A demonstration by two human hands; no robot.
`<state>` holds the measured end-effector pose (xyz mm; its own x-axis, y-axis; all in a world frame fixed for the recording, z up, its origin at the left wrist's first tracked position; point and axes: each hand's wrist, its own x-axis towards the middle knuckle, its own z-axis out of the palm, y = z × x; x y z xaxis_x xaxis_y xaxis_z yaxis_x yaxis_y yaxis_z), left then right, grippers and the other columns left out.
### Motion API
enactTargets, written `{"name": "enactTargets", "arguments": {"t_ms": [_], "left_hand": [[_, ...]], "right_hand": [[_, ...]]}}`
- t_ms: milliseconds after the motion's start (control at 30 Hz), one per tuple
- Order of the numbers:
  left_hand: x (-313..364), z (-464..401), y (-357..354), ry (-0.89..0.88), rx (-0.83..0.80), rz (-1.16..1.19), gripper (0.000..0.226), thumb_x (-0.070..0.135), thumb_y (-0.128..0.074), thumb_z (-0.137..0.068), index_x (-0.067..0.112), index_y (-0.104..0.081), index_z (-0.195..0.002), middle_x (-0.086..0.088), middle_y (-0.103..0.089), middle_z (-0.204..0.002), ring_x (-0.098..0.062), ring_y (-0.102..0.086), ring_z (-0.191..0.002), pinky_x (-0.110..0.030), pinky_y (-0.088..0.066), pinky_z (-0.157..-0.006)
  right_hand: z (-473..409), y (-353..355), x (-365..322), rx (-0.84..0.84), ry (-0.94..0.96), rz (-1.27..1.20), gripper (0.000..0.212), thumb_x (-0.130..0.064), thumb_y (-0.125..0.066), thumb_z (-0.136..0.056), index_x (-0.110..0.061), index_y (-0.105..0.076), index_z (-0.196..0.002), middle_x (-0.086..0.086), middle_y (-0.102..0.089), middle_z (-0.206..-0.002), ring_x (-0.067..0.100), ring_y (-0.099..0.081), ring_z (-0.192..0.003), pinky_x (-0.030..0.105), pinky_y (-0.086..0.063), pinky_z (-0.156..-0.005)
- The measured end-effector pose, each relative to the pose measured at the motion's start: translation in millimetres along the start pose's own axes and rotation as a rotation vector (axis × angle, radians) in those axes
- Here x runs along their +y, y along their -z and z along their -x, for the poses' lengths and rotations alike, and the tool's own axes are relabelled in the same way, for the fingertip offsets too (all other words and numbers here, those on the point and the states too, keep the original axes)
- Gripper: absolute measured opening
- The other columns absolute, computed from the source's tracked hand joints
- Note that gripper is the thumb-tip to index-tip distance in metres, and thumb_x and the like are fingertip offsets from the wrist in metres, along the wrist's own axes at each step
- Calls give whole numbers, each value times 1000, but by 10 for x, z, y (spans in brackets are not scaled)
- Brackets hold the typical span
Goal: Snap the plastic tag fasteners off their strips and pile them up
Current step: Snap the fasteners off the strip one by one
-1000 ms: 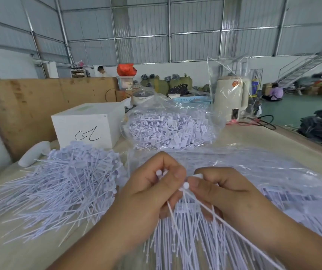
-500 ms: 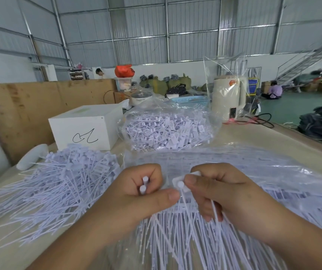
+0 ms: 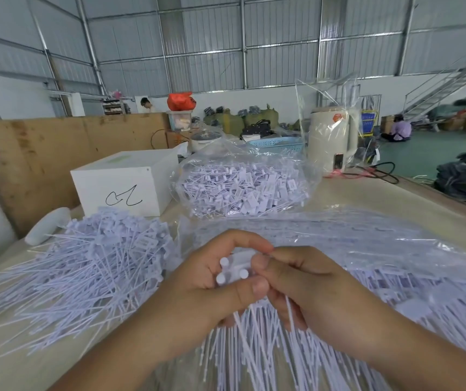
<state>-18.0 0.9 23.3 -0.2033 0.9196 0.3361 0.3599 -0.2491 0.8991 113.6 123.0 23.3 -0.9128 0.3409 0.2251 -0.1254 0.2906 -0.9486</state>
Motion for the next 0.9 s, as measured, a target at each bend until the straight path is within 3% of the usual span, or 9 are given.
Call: {"name": "enactTargets", "arguments": {"t_ms": [100, 200, 333, 500, 600, 633, 700, 800, 900], "left_hand": [[-49, -20, -50, -9, 4, 68, 25, 38, -63, -82, 34, -63, -107, 1, -70, -77, -15, -59, -57, -23, -44, -46], [-59, -44, -27, 16, 66, 61, 16, 34, -60, -89, 30, -66, -103, -4, -65, -69, -20, -58, -50, -27, -41, -44], [-46, -39, 47, 56, 115, 126, 14, 28, -56, -85, 30, -68, -93, -11, -68, -71, -26, -59, -44, -25, -41, -41], [-41, -41, -24, 60, 112, 90, 13, 26, -58, -83, 27, -70, -88, -10, -65, -64, -26, -57, -41, -26, -43, -41], [-12, -20, -68, 40, 20, 82, 27, 28, -64, -85, 37, -68, -109, -12, -71, -88, -41, -62, -63, -34, -54, -57], [-7, -10, -74, 34, -32, 80, 31, 24, -63, -85, 36, -67, -114, -9, -71, -100, -41, -63, -71, -34, -55, -61], [-3, 7, -65, 63, -111, 103, 38, 17, -62, -85, 36, -66, -118, -6, -71, -109, -32, -66, -72, -32, -55, -62], [21, 5, -4, 90, -156, 174, 27, 16, -65, -82, 23, -72, -107, -16, -69, -86, -17, -64, -53, -27, -54, -50], [43, -13, 20, 71, -142, 177, 13, 22, -65, -81, 16, -72, -90, -7, -63, -67, -12, -59, -50, -22, -48, -44]], "right_hand": [[-20, -7, 38, 53, -6, 20, 49, -52, -51, -94, -23, -58, -57, -8, -47, -47, 8, -44, -42, 19, -37, -45], [2, 63, 53, 59, 48, 138, 48, -63, -45, -86, -20, -61, -71, -9, -50, -54, 9, -46, -50, 27, -39, -54], [-66, 280, 120, 71, 86, 155, 18, -45, -51, -68, -38, -57, -84, -2, -53, -67, 16, -44, -56, 43, -35, -59], [-217, 247, 238, 40, 210, 274, 54, -32, -47, -67, -66, -39, -108, -17, -59, -71, -2, -45, -48, 20, -38, -48], [-260, 258, 366, 39, 294, 470, 70, -35, -52, -74, -41, -34, -142, -23, -62, -60, -3, -51, -43, 24, -37, -56], [-231, 235, 369, -6, 361, 524, 72, -24, -51, -82, -31, -26, -148, -31, -64, -70, -7, -55, -49, 20, -40, -57], [-135, 195, 297, -82, 362, 463, 81, -20, -49, -82, -41, -8, -148, -37, -56, -101, -9, -59, -64, 15, -46, -56], [66, 191, 149, -120, 260, 404, 79, -37, -48, -81, -65, -2, -139, -26, -47, -106, 12, -58, -71, 36, -49, -66], [37, 205, 93, -106, 225, 442, 73, -36, -56, -89, -58, -10, -141, -20, -52, -102, 6, -59, -77, 30, -50, -74]]}}
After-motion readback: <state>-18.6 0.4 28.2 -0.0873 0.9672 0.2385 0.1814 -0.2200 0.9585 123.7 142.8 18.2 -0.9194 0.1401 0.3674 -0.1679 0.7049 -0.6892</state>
